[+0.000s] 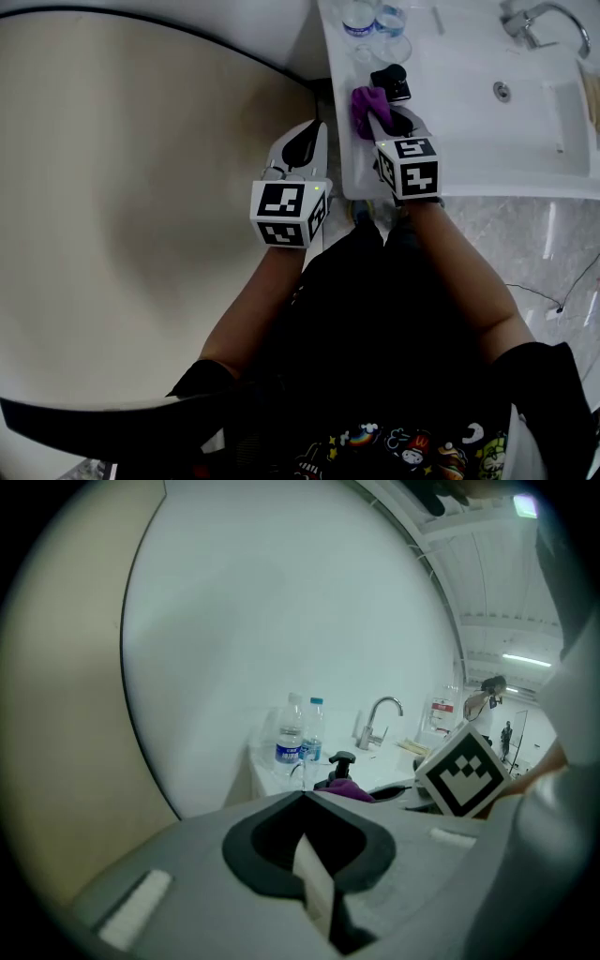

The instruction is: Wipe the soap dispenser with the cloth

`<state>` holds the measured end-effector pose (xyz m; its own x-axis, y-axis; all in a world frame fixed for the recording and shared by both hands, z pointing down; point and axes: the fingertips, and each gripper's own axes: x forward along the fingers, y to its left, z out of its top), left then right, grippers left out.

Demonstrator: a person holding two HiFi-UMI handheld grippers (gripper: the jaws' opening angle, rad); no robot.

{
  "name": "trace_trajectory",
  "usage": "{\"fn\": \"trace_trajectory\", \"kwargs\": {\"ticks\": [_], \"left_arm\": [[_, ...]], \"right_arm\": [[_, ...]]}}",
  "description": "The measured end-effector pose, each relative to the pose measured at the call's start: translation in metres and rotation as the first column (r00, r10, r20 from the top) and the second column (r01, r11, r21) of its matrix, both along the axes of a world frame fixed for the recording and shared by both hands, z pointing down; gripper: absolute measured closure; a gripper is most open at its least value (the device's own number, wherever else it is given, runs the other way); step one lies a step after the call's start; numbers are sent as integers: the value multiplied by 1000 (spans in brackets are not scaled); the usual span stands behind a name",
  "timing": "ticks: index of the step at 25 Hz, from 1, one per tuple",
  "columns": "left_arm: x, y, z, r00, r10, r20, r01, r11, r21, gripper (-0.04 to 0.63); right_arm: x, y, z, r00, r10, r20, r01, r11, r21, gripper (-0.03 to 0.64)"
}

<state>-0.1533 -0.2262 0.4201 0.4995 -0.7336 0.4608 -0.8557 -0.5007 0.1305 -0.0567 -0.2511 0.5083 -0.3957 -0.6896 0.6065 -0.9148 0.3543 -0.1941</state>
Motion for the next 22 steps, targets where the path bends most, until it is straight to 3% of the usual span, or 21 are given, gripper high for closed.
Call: {"fn": "trace_trajectory", "kwargs": {"ticks": [12,22], "left_arm": [[13,-2,0,1000,22,-11,-22,1000,-3,595],[21,-13,-1,999,-15,-31,15,1000,21,595]], "right_arm": [[48,14,-34,999,1,-37,1,998,55,526],[24,65,-121,988,-153,14,148,973,175,525]]}}
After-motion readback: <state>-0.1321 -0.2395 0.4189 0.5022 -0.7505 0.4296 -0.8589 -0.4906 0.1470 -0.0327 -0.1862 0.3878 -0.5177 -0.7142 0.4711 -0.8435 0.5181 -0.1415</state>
